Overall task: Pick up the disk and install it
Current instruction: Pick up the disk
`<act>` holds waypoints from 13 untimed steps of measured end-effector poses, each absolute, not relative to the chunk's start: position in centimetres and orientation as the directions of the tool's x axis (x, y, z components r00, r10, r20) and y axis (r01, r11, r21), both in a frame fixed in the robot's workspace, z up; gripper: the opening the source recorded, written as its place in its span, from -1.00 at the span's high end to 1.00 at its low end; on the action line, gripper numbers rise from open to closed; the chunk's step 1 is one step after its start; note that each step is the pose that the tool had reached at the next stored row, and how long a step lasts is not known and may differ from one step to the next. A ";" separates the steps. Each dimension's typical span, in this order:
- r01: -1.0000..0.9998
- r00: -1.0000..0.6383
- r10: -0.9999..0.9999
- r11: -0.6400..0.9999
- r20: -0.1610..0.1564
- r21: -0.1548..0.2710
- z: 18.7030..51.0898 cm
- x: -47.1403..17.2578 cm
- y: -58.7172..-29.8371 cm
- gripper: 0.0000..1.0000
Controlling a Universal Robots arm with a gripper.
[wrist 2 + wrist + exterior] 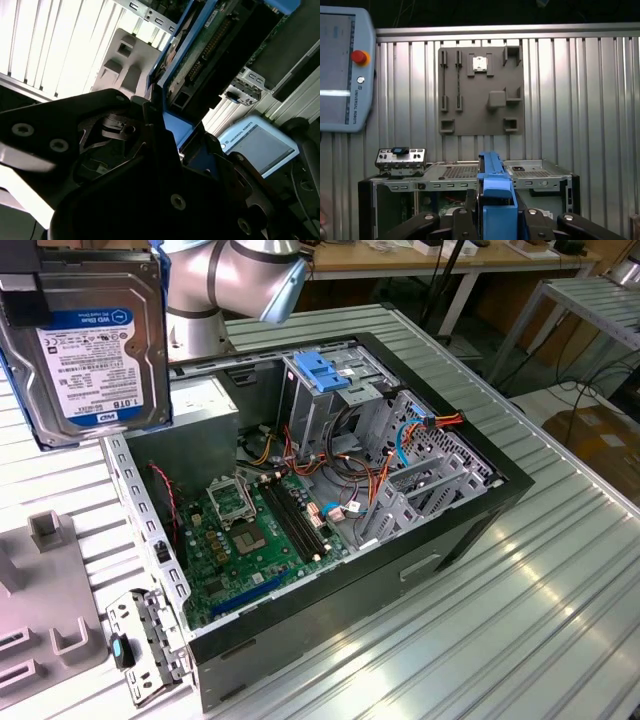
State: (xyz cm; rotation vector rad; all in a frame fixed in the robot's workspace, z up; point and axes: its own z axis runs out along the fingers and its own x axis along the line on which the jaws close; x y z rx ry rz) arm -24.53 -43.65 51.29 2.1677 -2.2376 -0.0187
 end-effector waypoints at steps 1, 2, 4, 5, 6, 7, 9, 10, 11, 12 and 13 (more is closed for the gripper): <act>-0.999 -0.032 -0.999 0.032 0.010 0.027 51.3 -24.3 -43.8 0.26; -0.999 -0.031 -0.999 0.032 0.011 0.028 51.3 -24.0 -43.9 0.26; -0.999 -0.032 -0.999 0.032 0.011 0.029 51.3 -23.6 -44.0 0.26; -0.999 -0.032 -0.999 0.032 0.011 0.030 51.3 -23.4 -44.1 0.26; -0.999 -0.032 -0.999 0.032 0.011 0.030 51.3 -23.2 -44.3 0.26; -0.999 -0.032 -0.999 0.032 0.011 0.030 51.3 -23.1 -44.5 0.26; -0.999 -0.031 -0.999 0.032 0.011 0.030 51.3 -22.8 -45.0 0.26; -0.999 -0.032 -0.999 0.032 0.011 0.031 51.3 -22.6 -45.1 0.26; -0.999 -0.032 -0.999 0.032 0.011 0.031 51.3 -22.3 -45.2 0.26; -0.999 -0.032 -0.999 0.032 0.011 0.031 51.3 -22.0 -45.3 0.26; -0.999 -0.032 -0.999 0.032 0.011 0.032 51.3 -21.7 -45.3 0.26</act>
